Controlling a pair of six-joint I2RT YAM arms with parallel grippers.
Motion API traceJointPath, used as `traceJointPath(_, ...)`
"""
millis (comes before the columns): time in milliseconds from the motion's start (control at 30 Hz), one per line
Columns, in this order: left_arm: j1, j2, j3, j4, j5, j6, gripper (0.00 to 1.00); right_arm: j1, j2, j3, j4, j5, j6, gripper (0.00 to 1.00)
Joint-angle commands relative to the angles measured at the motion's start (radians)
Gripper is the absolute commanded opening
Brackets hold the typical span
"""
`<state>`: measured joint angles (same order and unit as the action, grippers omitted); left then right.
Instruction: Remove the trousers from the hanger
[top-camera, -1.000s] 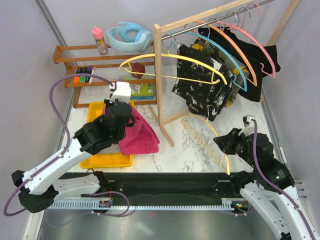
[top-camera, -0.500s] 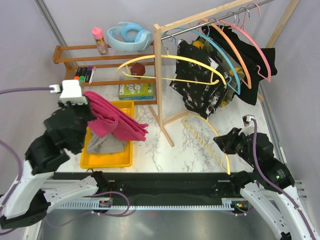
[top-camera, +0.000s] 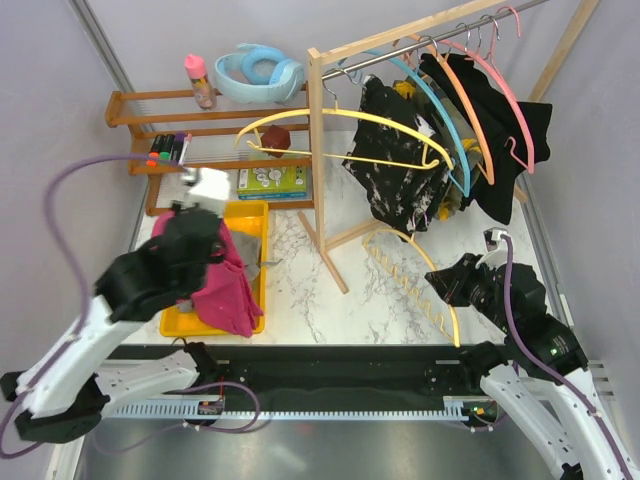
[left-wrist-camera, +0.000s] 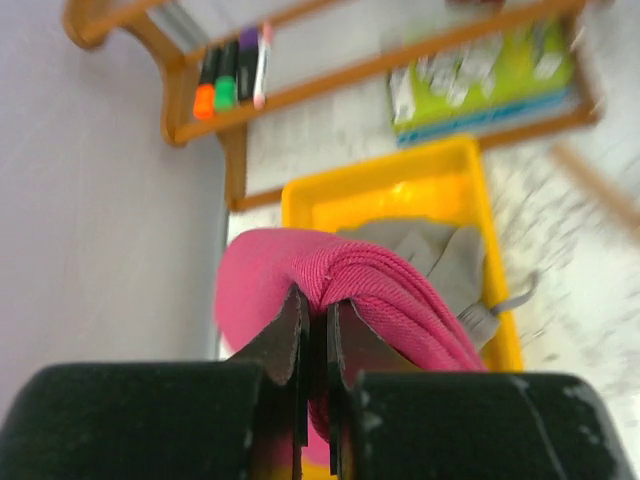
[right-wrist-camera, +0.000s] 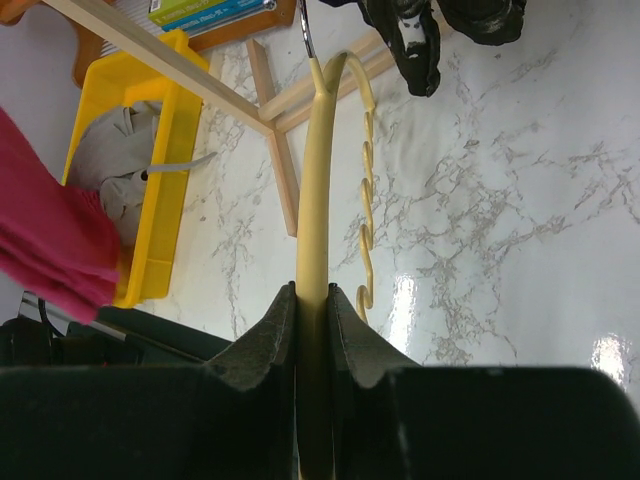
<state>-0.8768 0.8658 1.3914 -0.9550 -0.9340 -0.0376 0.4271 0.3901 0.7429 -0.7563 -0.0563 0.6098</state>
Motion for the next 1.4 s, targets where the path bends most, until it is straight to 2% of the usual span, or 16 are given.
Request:
traceJointPath(0,0.102,0.168,-0.129,0.065,-0.002,-0.036,0.02,-0.004,-0.007,0.016,0.040,0.004,-0.001,0.00)
traceJointPath(133,0.295,0.236,-0.242,0.156,0.046,-0.061,0.02,-0.004,-0.013,0.026,0.017,0.010,-0.004,0.00)
traceJointPath(167,0.377,0.245,-0.253,0.166,0.069,-0.076,0.02,-0.004,-0.019,0.026,0.014,0.010,-0.004,0.00)
traceJointPath(267,0.464,0.282,-0.267,0.170,0.124,-0.122,0.02,-0.004,-0.020,0.029,0.011,0.003,-0.002,0.00)
traceJointPath(633,0.509,0.460,-0.327,0.257,0.331,-0.191,0.02,-0.005,-0.005,0.125,-0.009,-0.034,-0.013,0.00)
traceJointPath(733,0.515,0.452,-0.328,0.252,0.321,-0.202,0.04,-0.004,-0.010,0.165,-0.049,-0.019,-0.031,0.00)
traceJointPath(833,0.518,0.400,-0.327,0.246,0.331,-0.220,0.32,-0.004,-0.020,0.187,-0.090,-0.005,-0.053,0.00)
traceJointPath(867,0.518,0.356,-0.325,0.246,0.342,-0.225,0.52,-0.004,-0.023,0.194,-0.101,-0.008,-0.056,0.00)
traceJointPath(1000,0.519,0.238,-0.302,0.237,0.451,-0.209,0.76,-0.004,-0.022,0.214,-0.106,-0.051,-0.064,0.00)
traceJointPath(1067,0.518,0.197,-0.287,0.225,0.503,-0.214,0.83,-0.004,0.004,0.240,-0.110,-0.056,-0.059,0.00)
traceJointPath(1167,0.518,0.101,-0.258,0.211,0.599,-0.231,0.85,-0.004,0.058,0.291,-0.136,-0.013,-0.076,0.00)
traceJointPath(1367,0.518,-0.066,-0.216,0.236,0.848,-0.271,0.86,-0.004,0.199,0.358,-0.098,-0.028,-0.117,0.00)
